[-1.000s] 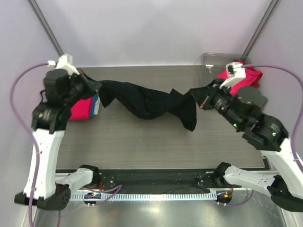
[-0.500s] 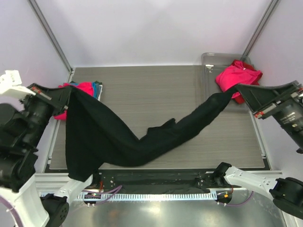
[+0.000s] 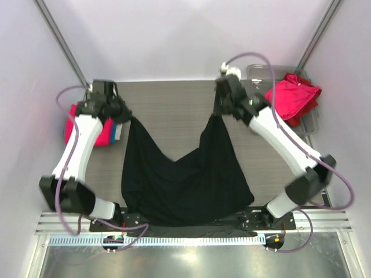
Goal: Fold and stack the t-shirts
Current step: Flatten the tshirt out
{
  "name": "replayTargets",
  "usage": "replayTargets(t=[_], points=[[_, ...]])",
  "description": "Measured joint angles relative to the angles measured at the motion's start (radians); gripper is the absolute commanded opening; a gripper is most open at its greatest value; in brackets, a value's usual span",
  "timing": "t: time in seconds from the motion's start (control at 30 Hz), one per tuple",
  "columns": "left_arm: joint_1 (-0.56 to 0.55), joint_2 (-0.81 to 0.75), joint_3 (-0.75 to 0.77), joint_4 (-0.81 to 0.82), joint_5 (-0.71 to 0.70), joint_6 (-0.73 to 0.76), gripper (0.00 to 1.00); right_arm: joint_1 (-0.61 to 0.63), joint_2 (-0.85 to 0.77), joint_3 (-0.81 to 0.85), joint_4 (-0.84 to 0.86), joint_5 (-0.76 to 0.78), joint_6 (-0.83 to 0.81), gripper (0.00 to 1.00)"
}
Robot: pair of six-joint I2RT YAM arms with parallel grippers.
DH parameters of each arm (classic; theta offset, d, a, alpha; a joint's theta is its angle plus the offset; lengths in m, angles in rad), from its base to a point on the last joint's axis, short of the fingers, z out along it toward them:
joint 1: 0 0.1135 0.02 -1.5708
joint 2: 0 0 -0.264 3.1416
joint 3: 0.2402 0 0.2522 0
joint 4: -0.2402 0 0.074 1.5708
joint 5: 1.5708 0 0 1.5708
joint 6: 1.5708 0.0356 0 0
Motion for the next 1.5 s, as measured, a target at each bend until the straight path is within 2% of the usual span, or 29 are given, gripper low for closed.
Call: replayTargets(t=[0.07,0.17,0.23,0.27,0.3,0.37,0.47,0.67,0.83,1.07,1.23,1.37,1.5], points=[[0.056,0.132,0.145,-0.003,0.062,-0.029,0.0,-0.084,0.12,0.182,-0.015,-0.049,0.0,0.01],[0.114,0.367,0.577,-0.06,0.112,-0.045,0.0,-0.186,0.306,0.593,-0.047,-0.124,0.0,0.01],[0.137,0.46,0.887,-0.08,0.141,-0.051,0.0,-0.241,0.398,0.885,-0.047,-0.185,0.001,0.01],[0.161,0.523,1.017,-0.062,0.172,-0.069,0.0,-0.261,0.405,0.949,-0.038,-0.209,0.004,0.01],[0.175,0.527,1.077,-0.05,0.202,-0.087,0.0,-0.286,0.398,0.998,-0.03,-0.239,0.007,0.01],[0.211,0.478,1.096,-0.003,0.259,-0.13,0.0,-0.333,0.334,1.006,0.012,-0.296,0.013,0.01],[0.259,0.351,0.976,0.085,0.299,-0.18,0.0,-0.384,0.216,0.917,0.063,-0.343,0.015,0.01],[0.287,0.144,0.581,0.279,0.32,-0.206,0.0,-0.41,0.05,0.715,0.178,-0.424,0.009,0.01],[0.287,0.066,0.241,0.36,0.317,-0.194,0.0,-0.41,-0.052,0.414,0.269,-0.494,0.011,0.01],[0.286,-0.052,-0.205,0.37,0.313,-0.164,0.0,-0.41,-0.26,-0.13,0.311,-0.514,0.071,0.01],[0.284,-0.217,-0.442,0.367,0.278,-0.129,0.0,-0.411,-0.545,-0.461,0.32,-0.512,0.146,0.01],[0.284,-0.402,-0.602,0.351,0.201,-0.118,0.0,-0.411,-0.77,-0.665,0.312,-0.512,0.193,0.01],[0.286,-0.579,-0.728,0.317,0.12,-0.132,0.0,-0.411,-0.941,-0.787,0.251,-0.51,0.216,0.01]])
